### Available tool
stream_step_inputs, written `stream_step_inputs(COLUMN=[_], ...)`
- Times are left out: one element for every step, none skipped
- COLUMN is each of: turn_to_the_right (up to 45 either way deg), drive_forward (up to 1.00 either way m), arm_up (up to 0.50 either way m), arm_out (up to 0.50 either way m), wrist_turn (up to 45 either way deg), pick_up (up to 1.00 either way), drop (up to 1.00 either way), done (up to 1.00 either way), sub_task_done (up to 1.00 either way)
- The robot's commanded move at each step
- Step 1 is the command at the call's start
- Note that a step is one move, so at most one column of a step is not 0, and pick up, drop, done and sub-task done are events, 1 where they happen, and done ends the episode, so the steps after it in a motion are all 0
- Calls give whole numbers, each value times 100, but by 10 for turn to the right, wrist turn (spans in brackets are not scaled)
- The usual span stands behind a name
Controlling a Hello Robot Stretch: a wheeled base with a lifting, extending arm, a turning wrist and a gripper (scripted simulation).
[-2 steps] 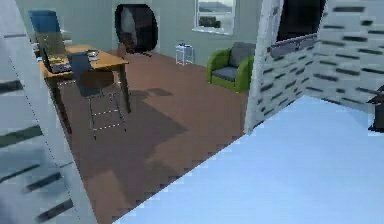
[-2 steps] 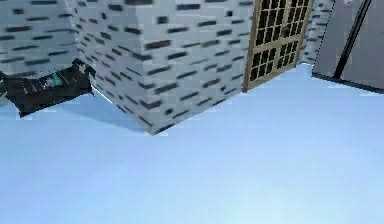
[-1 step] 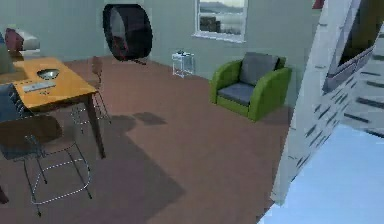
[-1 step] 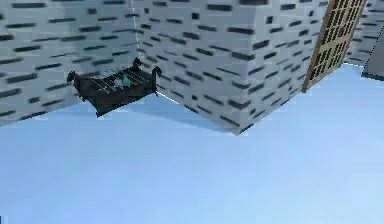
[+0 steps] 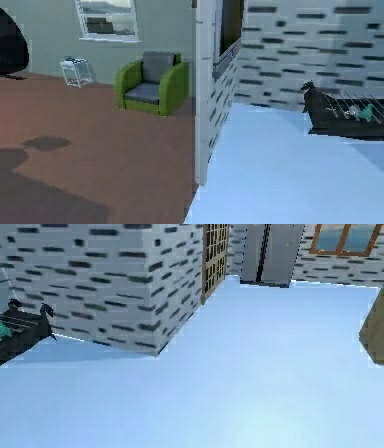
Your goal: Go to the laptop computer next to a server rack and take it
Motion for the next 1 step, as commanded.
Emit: stream_step_inputs(turn_to_the_right=[0], drive_forward=[5], arm_up=[0], arm_out=[0], wrist_turn=[0], pick_up=[0], drop=[0], done=[0], sub_task_done=[0])
